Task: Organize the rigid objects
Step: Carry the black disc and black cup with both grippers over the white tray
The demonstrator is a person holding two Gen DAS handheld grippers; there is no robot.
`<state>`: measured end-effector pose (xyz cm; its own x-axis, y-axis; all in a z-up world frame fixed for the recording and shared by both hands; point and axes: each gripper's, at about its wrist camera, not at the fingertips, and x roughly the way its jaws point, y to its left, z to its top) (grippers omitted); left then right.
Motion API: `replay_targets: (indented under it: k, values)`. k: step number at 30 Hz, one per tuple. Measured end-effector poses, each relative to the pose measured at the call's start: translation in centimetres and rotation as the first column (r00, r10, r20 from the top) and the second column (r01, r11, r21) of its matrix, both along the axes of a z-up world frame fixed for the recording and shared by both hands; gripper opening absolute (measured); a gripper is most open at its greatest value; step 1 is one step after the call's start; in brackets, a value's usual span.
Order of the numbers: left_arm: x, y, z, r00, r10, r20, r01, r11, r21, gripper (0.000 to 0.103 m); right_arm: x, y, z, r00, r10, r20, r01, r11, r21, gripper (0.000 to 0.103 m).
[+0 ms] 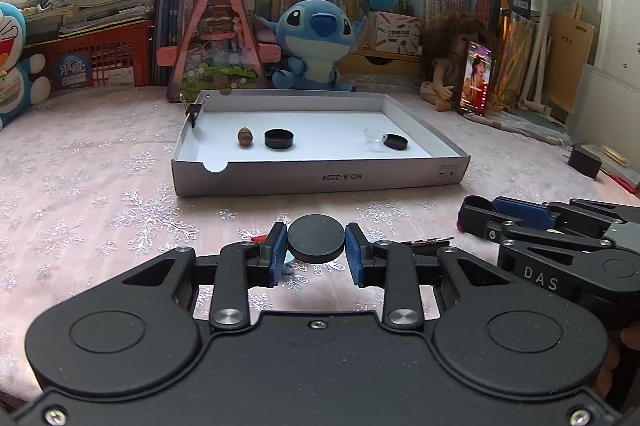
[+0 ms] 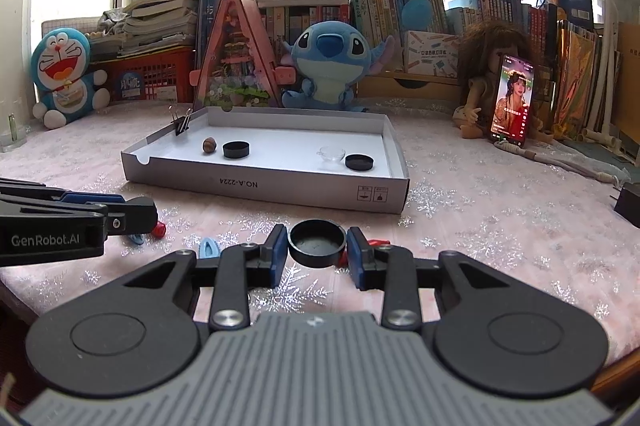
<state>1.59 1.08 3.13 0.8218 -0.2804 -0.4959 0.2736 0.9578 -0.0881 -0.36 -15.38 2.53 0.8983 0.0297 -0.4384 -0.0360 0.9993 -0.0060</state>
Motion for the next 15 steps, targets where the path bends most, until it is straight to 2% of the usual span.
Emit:
replay_targets:
  k: [15]
  values:
    - [0.9, 0.3, 1.4, 0.999, 0.026, 0.025, -0.025, 0.999, -0.02, 0.029, 1.1, 0.0, 1.1, 1.0, -0.005, 0.02, 0.005, 0.999, 0.04, 0.037]
